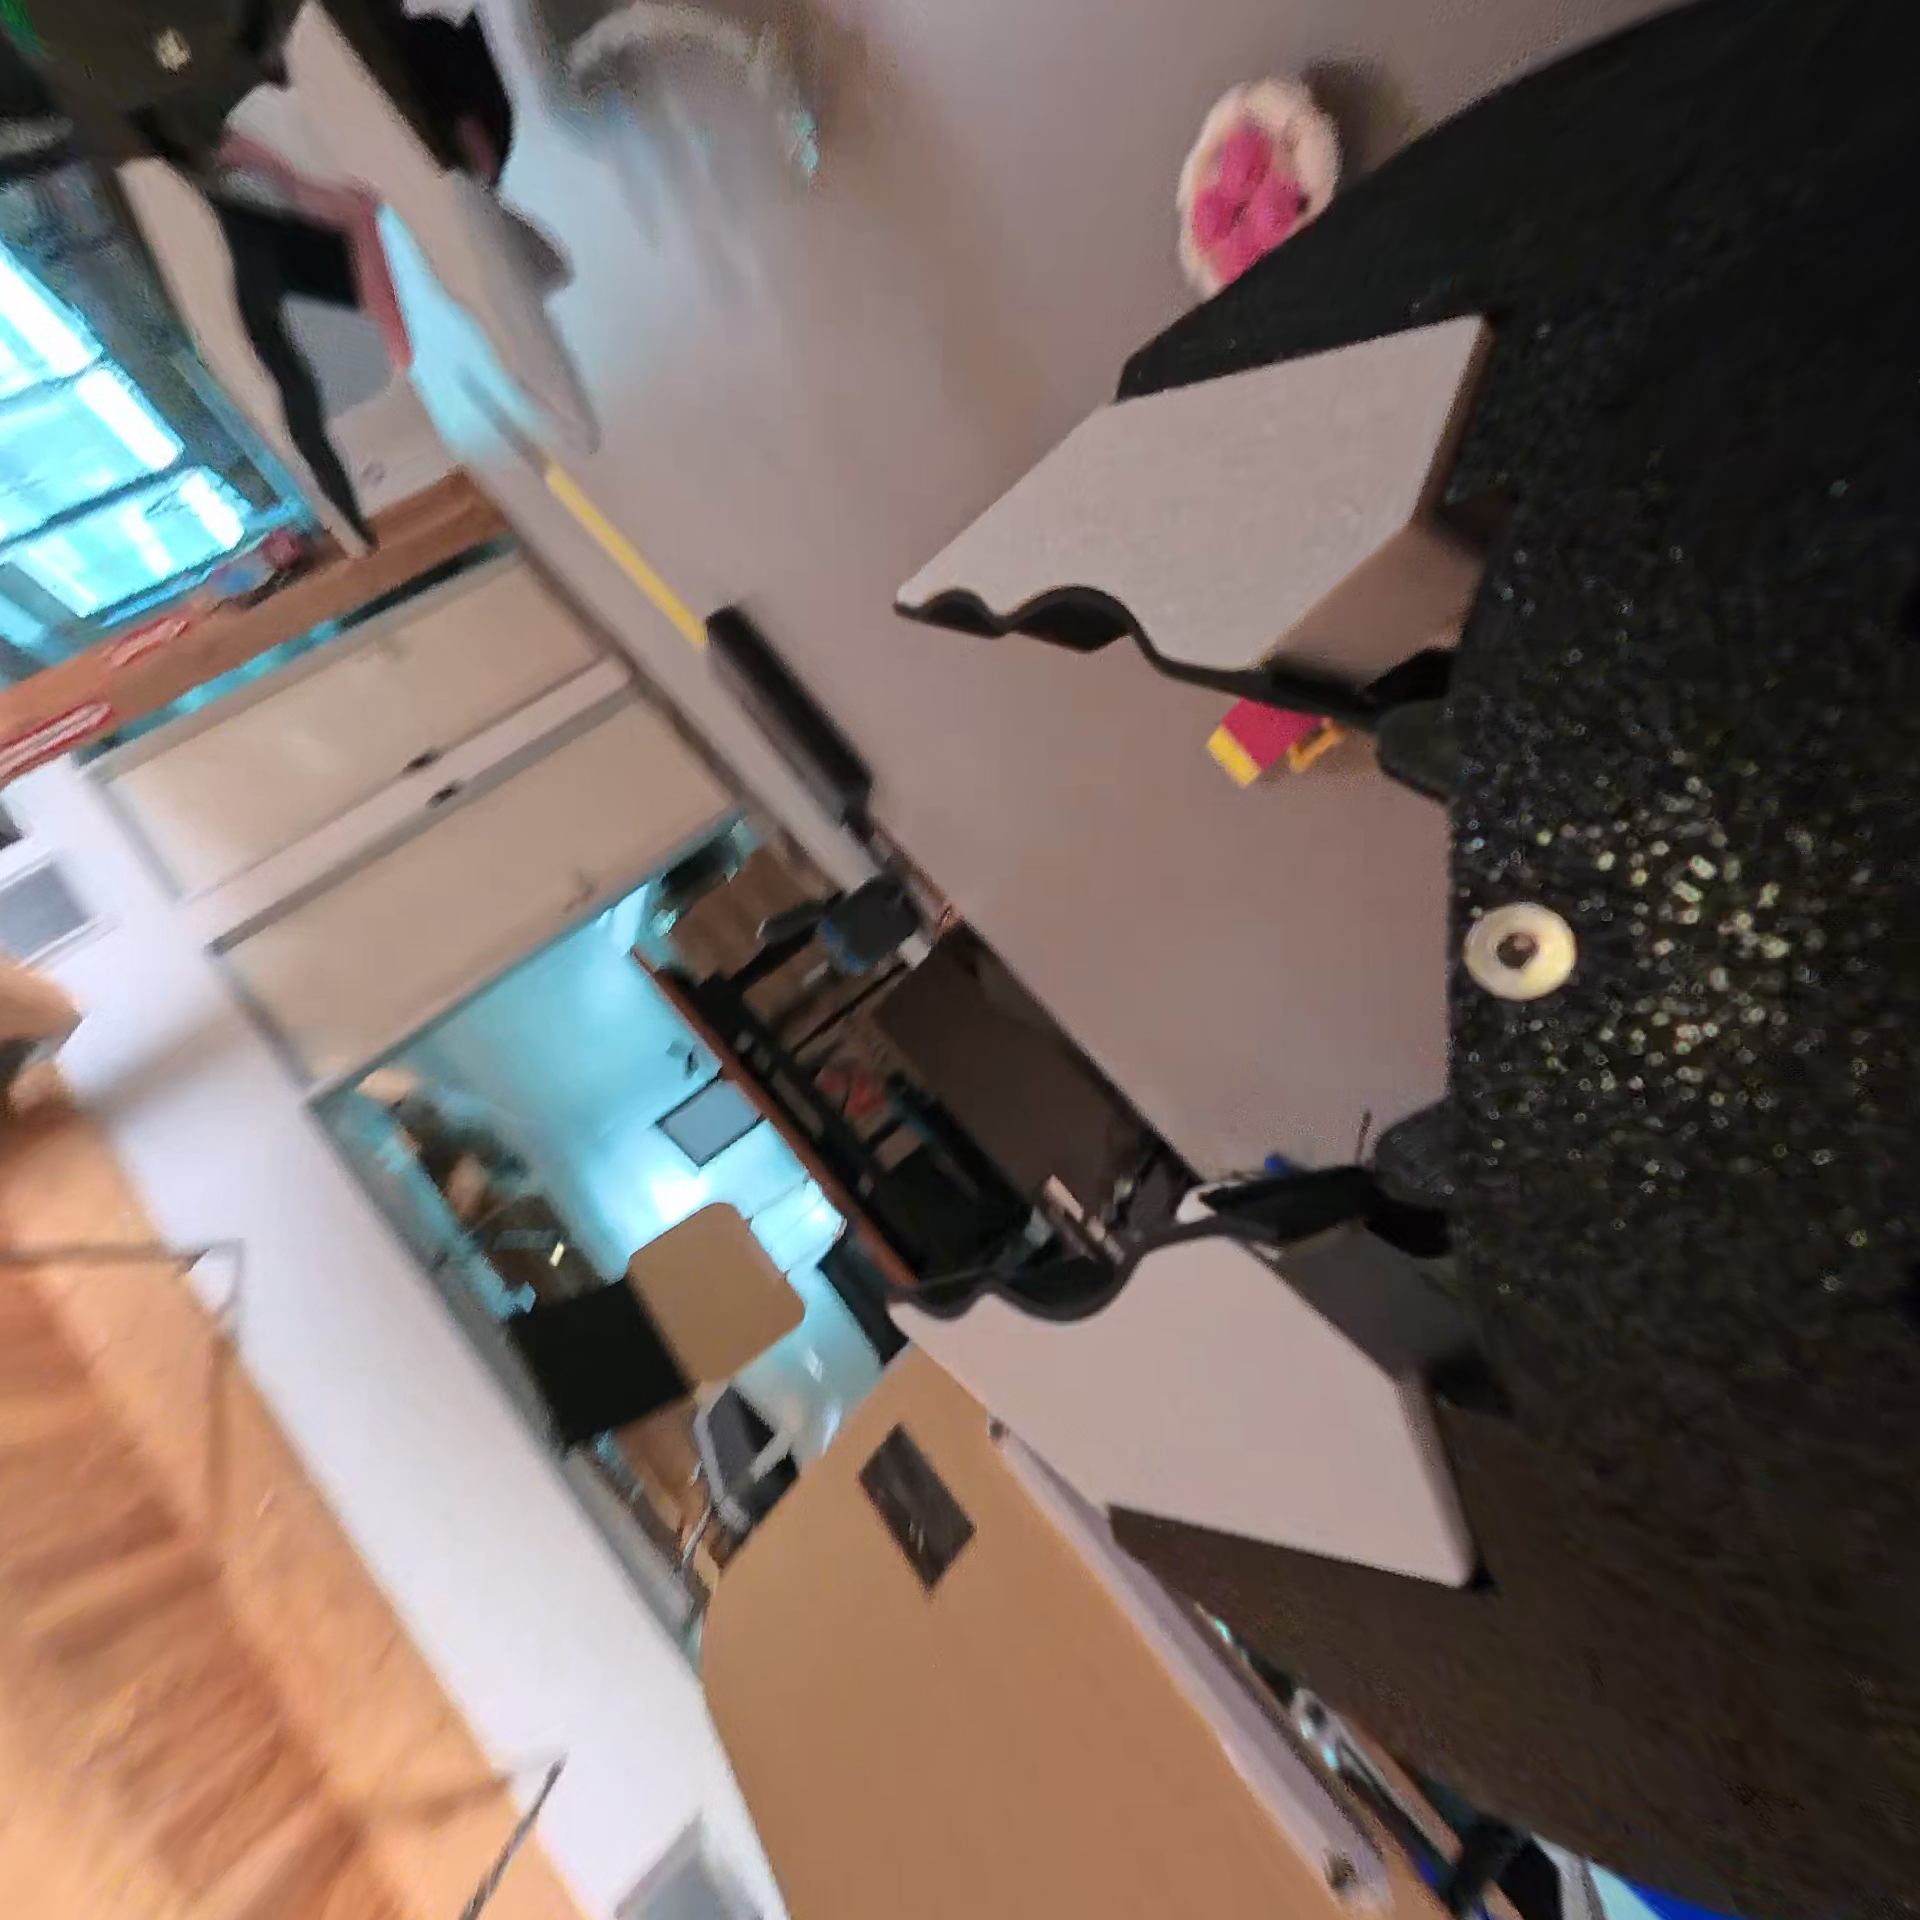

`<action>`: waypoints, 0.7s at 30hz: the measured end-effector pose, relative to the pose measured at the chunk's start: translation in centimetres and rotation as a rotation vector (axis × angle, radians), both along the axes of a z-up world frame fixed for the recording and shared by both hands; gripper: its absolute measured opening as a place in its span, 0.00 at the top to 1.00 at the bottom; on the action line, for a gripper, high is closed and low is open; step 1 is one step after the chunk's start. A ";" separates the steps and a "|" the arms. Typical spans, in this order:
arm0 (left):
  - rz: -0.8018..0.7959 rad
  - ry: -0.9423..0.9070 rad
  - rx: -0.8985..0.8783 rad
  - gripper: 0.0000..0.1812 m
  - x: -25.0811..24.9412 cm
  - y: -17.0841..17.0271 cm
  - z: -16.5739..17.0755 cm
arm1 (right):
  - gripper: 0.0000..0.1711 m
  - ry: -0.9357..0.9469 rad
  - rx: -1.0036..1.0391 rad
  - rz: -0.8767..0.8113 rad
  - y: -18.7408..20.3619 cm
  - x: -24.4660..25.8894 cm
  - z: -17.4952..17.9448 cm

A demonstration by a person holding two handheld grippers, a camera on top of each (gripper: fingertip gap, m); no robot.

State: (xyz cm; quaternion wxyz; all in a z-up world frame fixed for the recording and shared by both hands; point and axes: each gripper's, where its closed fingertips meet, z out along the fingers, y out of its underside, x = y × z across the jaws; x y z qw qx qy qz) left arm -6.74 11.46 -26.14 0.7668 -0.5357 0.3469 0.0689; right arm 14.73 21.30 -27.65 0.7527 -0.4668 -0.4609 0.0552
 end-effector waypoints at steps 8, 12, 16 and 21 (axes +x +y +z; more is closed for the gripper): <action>0.244 -0.004 0.142 0.18 -3.4 0.5 1.8 | 0.34 0.122 -0.093 -0.065 1.8 3.1 0.5; 0.322 0.123 0.094 0.19 -3.6 1.4 0.2 | 0.32 0.165 -0.079 -0.122 1.8 4.9 1.2; 0.358 0.132 0.034 0.19 -4.3 2.1 -0.8 | 0.32 0.208 -0.161 -0.136 2.6 5.6 0.6; 0.266 0.021 0.004 0.19 -3.0 0.7 -0.5 | 0.34 0.192 -0.154 -0.090 1.8 4.8 0.7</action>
